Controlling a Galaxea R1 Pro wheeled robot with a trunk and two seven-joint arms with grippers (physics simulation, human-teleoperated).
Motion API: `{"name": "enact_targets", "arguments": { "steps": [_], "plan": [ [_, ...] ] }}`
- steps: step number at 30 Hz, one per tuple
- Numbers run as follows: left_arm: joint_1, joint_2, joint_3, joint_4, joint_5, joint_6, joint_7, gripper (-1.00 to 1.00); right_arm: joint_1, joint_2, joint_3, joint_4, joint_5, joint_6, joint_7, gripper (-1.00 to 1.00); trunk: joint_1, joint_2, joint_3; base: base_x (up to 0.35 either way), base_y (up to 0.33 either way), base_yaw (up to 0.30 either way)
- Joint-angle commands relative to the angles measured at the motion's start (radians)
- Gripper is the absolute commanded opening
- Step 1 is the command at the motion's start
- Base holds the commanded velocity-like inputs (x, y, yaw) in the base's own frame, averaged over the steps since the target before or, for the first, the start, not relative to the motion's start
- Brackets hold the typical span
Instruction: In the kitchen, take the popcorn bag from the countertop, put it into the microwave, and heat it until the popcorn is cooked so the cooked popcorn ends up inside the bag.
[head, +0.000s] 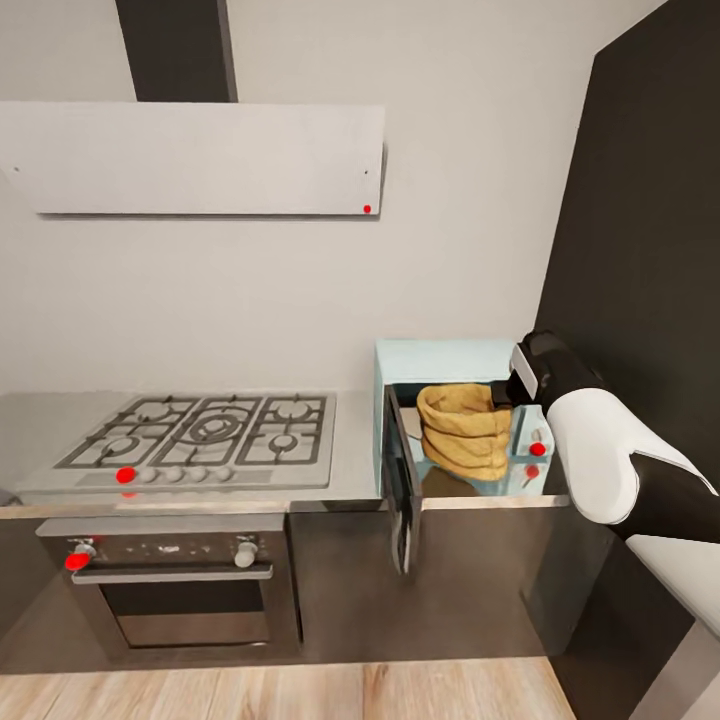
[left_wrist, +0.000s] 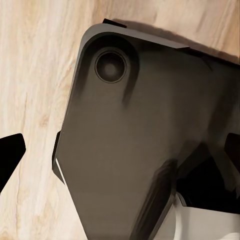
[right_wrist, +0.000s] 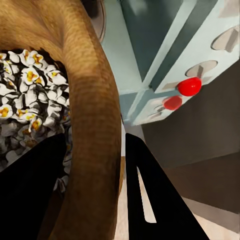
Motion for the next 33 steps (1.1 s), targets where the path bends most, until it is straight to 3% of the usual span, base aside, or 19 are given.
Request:
{"name": "enact_targets", "arguments": {
  "steps": [1,19,22,33],
  "plan": [
    [0.0,0.0,0.001,-0.001,0.003,-0.001,0.001,1.0,-0.002,0.001,-0.007,-0.019,-0.015,-0.002,-0.006,-1.0,0.0,-0.001,-0.001,0.15,0.0,0.0],
    [0.0,0.0,0.001,-0.001,0.003,-0.001,0.001,1.0,0.023,0.001,-0.007,-0.016,-0.017,-0.074,-0.006,-1.0,0.0,-0.001,-0.001,0.043,0.0,0.0],
    [0.0,0.0,0.001,-0.001,0.003,-0.001,0.001,1.0,0.055,0.001,-0.007,-0.012,-0.016,-0.09,-0.006,-1.0,0.0,-0.001,-0.001,0.021,0.0,0.0],
    [0.0,0.0,0.001,-0.001,0.003,-0.001,0.001,1.0,0.062,-0.001,-0.007,-0.013,-0.015,-0.094,-0.005,-1.0,0.0,-0.001,-0.001,0.205,0.0,0.0]
  ]
}}
